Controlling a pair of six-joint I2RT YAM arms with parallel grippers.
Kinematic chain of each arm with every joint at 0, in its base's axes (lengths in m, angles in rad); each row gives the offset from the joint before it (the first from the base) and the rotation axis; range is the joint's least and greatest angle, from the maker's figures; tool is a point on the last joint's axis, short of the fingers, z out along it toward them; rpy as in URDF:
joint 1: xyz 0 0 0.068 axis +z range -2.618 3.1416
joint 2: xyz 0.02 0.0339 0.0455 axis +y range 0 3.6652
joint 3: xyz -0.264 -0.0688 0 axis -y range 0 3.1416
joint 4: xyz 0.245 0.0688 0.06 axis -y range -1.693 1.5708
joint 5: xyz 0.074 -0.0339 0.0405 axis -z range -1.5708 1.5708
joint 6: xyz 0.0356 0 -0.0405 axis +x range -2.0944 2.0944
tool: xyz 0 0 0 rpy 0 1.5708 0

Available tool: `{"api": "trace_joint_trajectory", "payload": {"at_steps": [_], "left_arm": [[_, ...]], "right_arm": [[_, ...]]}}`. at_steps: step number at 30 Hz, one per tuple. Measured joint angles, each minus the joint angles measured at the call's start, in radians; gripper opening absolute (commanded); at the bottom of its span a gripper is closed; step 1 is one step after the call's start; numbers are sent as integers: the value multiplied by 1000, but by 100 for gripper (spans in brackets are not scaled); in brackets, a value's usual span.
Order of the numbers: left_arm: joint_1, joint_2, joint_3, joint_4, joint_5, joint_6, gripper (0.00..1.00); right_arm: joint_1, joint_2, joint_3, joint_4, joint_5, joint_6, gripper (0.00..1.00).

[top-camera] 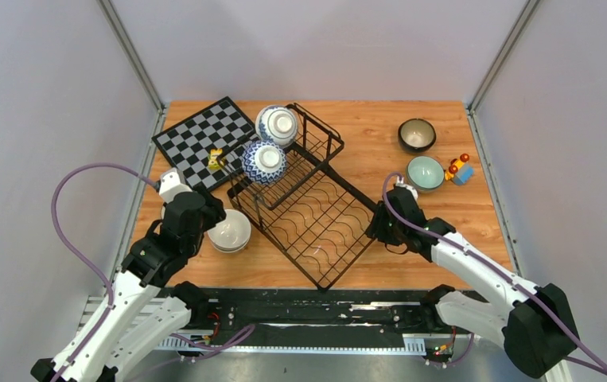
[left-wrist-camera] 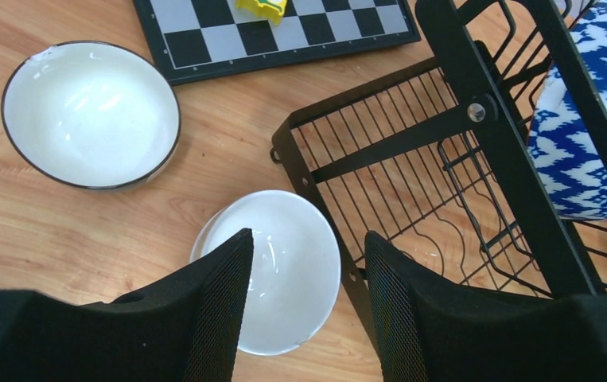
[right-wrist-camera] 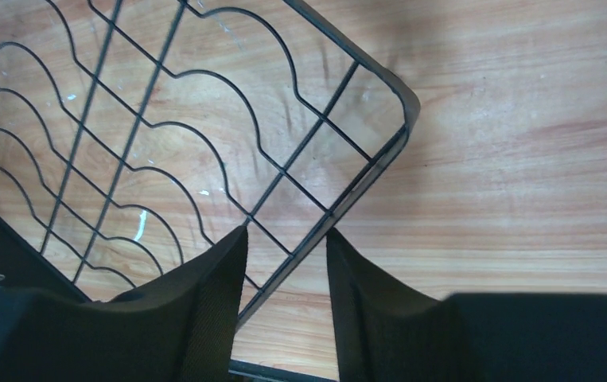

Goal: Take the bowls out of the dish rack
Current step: Adjust the dish rack at the center of the board.

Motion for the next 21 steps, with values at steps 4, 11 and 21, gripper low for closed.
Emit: {"api": "trace_joint_trajectory", "payload": {"at_steps": [4, 11, 21], "left_arm": [[0, 0, 0, 16, 17, 0, 56], [0, -10, 0, 30, 37, 0, 56], [0, -31, 0, 30, 48, 0, 56]], "right_arm": [[-1, -7, -31, 4, -17, 18, 17], [-3, 34, -3, -26, -5, 44, 0], [-79, 157, 138, -103, -4, -42, 0]]}}
